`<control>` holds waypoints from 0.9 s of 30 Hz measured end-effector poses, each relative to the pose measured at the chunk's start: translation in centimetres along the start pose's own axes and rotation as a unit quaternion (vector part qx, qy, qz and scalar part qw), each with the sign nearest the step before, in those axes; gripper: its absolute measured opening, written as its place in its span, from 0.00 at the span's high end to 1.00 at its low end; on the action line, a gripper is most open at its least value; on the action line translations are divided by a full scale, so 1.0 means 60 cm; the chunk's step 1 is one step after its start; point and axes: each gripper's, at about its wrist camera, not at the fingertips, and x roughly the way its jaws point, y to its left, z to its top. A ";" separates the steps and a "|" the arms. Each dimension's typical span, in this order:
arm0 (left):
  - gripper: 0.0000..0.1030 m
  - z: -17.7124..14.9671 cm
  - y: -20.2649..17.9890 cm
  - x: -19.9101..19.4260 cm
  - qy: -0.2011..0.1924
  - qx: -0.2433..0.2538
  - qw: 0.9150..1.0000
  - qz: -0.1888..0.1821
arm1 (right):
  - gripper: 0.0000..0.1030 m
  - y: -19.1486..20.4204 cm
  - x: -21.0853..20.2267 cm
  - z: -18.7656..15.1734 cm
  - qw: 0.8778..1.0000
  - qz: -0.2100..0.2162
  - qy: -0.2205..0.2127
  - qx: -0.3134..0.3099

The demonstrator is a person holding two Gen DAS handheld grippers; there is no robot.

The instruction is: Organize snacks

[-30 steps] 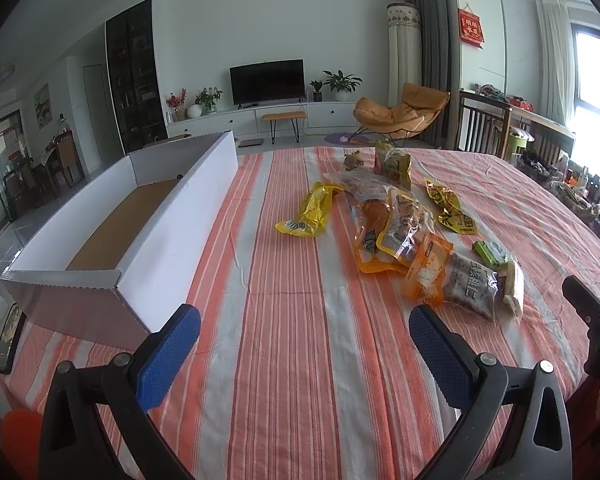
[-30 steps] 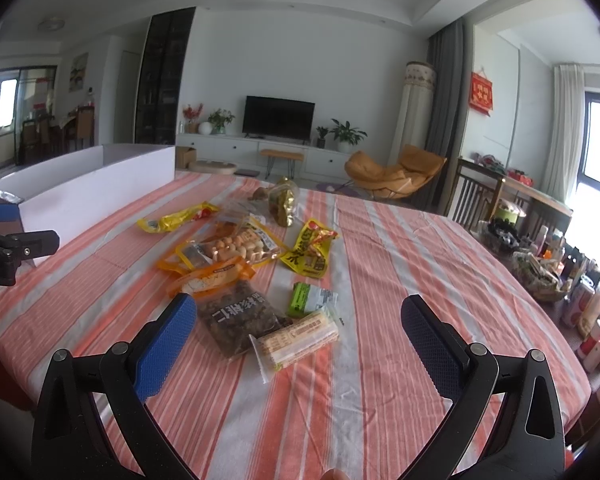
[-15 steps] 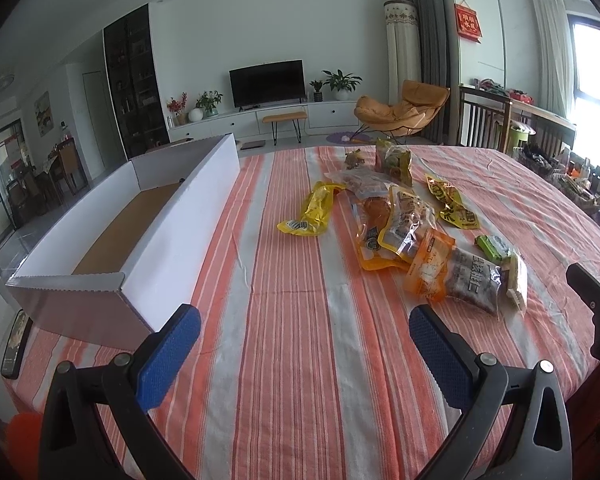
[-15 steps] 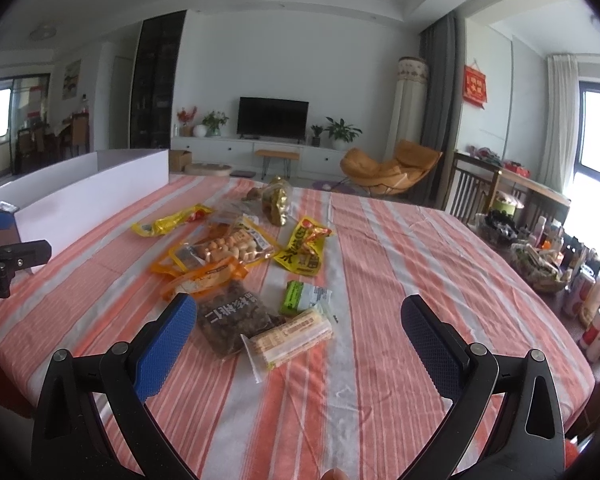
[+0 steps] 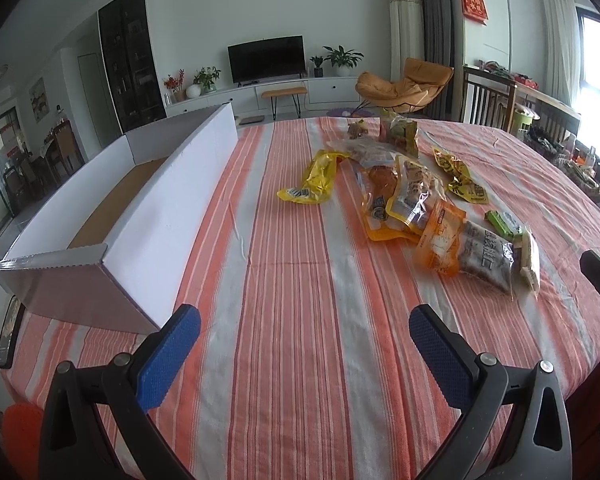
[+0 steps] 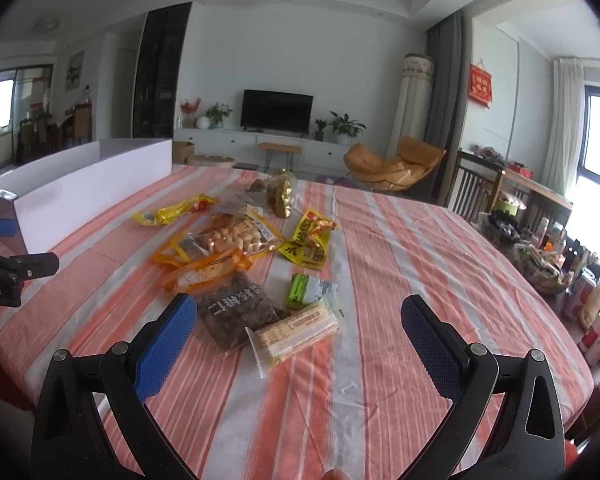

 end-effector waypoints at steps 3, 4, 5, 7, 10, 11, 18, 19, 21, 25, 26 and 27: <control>0.00 0.000 0.000 0.001 0.003 0.001 1.000 0.001 | 0.00 0.000 0.000 0.000 1.000 0.000 0.000 0.000; 0.00 -0.001 0.000 0.002 0.004 0.001 1.000 0.001 | 0.00 0.000 0.000 0.000 1.000 0.000 0.000 0.001; 0.00 -0.001 0.000 0.003 0.005 0.002 1.000 0.001 | 0.00 0.000 0.000 0.000 1.000 0.000 0.000 0.000; 0.00 -0.001 -0.001 0.006 0.008 0.002 1.000 0.002 | 0.00 0.000 0.001 0.000 1.000 0.000 0.001 0.001; 0.00 -0.003 0.000 0.012 0.016 0.002 1.000 0.002 | 0.00 0.000 0.002 -0.001 1.000 0.000 0.002 0.001; 0.00 -0.004 0.000 0.016 0.021 0.002 1.000 0.001 | 0.00 -0.001 0.003 -0.002 1.000 0.001 0.002 0.002; 0.00 -0.019 0.011 0.061 0.076 -0.013 0.997 -0.005 | 0.00 -0.003 0.008 -0.006 1.000 0.003 0.009 0.005; 0.00 -0.021 0.013 0.066 0.081 -0.016 0.997 -0.005 | 0.00 -0.004 0.008 -0.006 1.000 0.004 0.011 0.006; 0.00 -0.025 0.019 0.075 0.094 -0.022 0.995 -0.006 | 0.00 -0.005 0.009 -0.007 1.000 0.004 0.014 0.007; 0.00 -0.032 0.027 0.090 0.110 -0.028 0.994 -0.007 | 0.00 -0.011 0.014 -0.009 1.000 0.007 0.023 0.018; 0.00 -0.034 0.028 0.093 0.114 -0.028 0.993 -0.007 | 0.00 -0.014 0.018 -0.009 0.999 0.009 0.027 0.022; 0.00 -0.036 0.029 0.097 0.119 -0.027 0.993 -0.007 | 0.00 -0.020 0.022 -0.009 0.999 0.011 0.034 0.030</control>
